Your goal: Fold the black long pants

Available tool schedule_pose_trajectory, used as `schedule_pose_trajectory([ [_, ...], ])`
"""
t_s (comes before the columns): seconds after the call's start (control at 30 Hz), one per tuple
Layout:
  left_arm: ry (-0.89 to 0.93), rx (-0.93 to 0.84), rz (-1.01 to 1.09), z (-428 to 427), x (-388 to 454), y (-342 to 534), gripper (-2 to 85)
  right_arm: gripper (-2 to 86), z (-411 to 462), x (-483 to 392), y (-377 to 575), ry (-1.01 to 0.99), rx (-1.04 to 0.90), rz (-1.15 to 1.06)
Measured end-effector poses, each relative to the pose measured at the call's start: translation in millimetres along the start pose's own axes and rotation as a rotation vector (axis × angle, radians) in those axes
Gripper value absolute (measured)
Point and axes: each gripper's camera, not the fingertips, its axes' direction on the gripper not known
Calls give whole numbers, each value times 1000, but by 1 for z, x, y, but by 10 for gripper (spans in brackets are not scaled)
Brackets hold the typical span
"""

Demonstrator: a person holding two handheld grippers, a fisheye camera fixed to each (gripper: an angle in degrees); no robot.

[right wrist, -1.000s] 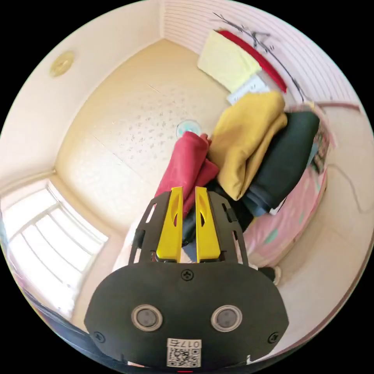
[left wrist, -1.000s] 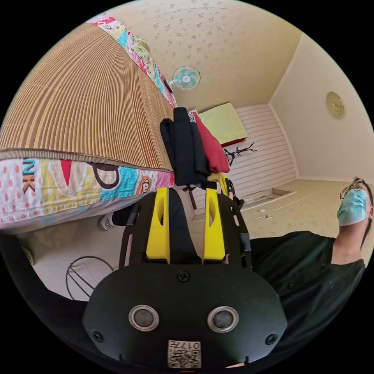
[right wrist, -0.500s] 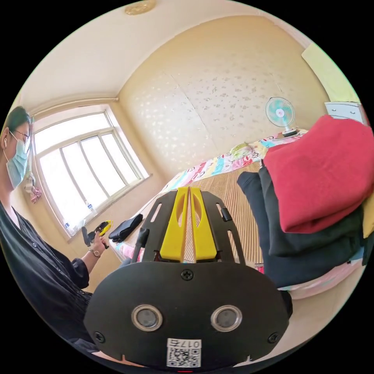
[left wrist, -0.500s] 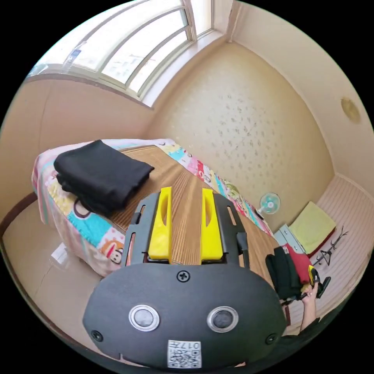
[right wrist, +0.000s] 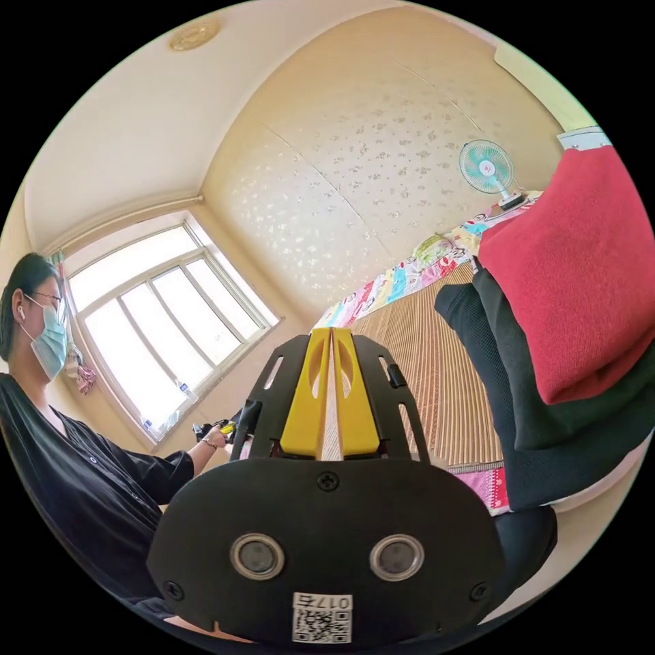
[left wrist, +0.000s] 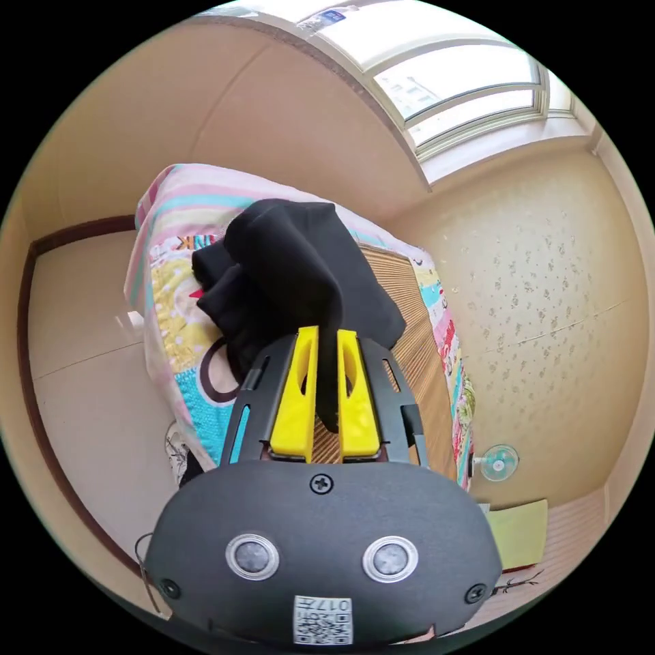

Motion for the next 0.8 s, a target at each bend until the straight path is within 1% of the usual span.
schedule_pose_trajectory([
  [0.03,56,-28,24,7,7,-1,50,4,-1,1,-1,-7,5,4],
  [0.1,190,-144,179,36,53,11,47,4,-3,4,-1,-24,12,13],
  [0.13,203,-170,234,43,69,19,46,4,-3,5,-1,-25,11,14],
  [0.2,209,-284,464,66,133,80,39,4,-4,7,1,-10,-6,7],
  [0.23,212,-308,522,71,148,101,35,4,-5,8,2,-1,-12,5],
  [0.3,265,-425,679,89,187,195,16,4,-8,12,1,60,-37,-1],
  [0.33,292,-466,706,94,193,220,10,4,-8,13,0,78,-46,0],
  [0.37,356,-565,736,104,199,270,2,4,-8,16,-2,114,-70,0],
  [0.4,377,-659,741,114,199,320,-3,5,-8,18,-4,136,-90,-5],
  [0.43,373,-702,747,117,197,345,-4,5,-7,19,-5,141,-99,-11],
  [0.5,379,-836,834,119,187,443,-7,6,0,20,-9,146,-150,-43],
  [0.53,390,-865,848,116,183,464,-8,6,3,20,-10,149,-170,-52],
  [0.6,469,-989,832,99,163,530,-8,9,21,20,-10,152,-262,-100],
  [0.63,490,-1020,837,93,159,544,-8,10,27,19,-8,146,-287,-114],
  [0.67,514,-1087,858,81,154,570,-9,13,40,19,-5,129,-341,-136],
  [0.7,513,-1153,887,70,150,594,-9,18,55,19,-1,109,-395,-147],
  [0.8,473,-1259,980,51,147,641,-9,43,103,19,11,17,-514,-147],
])
